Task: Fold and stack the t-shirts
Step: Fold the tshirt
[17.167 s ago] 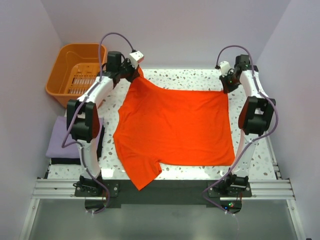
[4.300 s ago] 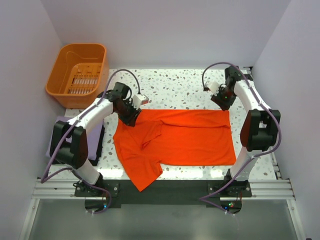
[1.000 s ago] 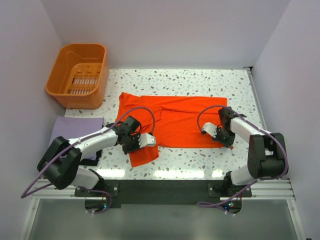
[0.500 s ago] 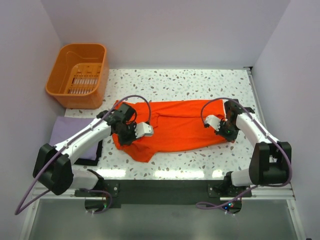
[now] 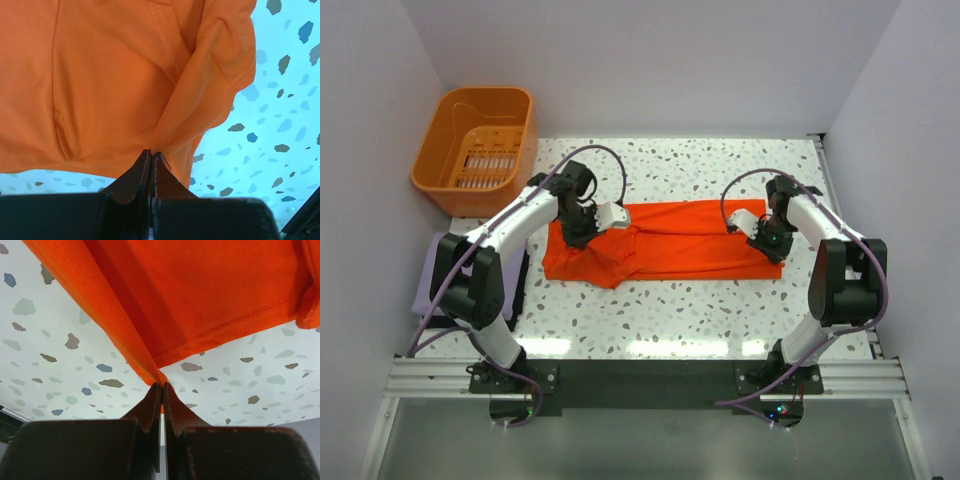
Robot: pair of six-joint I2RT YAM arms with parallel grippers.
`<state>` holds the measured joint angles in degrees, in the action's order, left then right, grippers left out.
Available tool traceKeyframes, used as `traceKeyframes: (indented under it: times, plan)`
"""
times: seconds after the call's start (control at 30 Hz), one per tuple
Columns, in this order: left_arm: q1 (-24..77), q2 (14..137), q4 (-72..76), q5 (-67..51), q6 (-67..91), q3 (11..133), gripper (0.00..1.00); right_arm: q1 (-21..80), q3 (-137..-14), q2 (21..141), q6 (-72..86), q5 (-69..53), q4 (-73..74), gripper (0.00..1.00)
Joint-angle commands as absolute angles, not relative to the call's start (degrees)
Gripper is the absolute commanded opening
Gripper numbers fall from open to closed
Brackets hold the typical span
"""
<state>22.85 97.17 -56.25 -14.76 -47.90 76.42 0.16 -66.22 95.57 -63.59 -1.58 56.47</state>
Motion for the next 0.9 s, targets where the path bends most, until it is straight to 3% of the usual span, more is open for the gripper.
traceKeyframes:
  times: [0.0,0.87]
  plan:
    - [21.2,99.9,-58.3,-15.5,-51.4,80.8,0.00,-1.8,-71.5,98.7,-65.1,-2.8,57.9,0.00]
    - [18.1,110.6,-59.2,-15.6,-53.3,92.6,0.00,-2.4,-80.1,107.8,-65.5,-2.6,58.1,0.00]
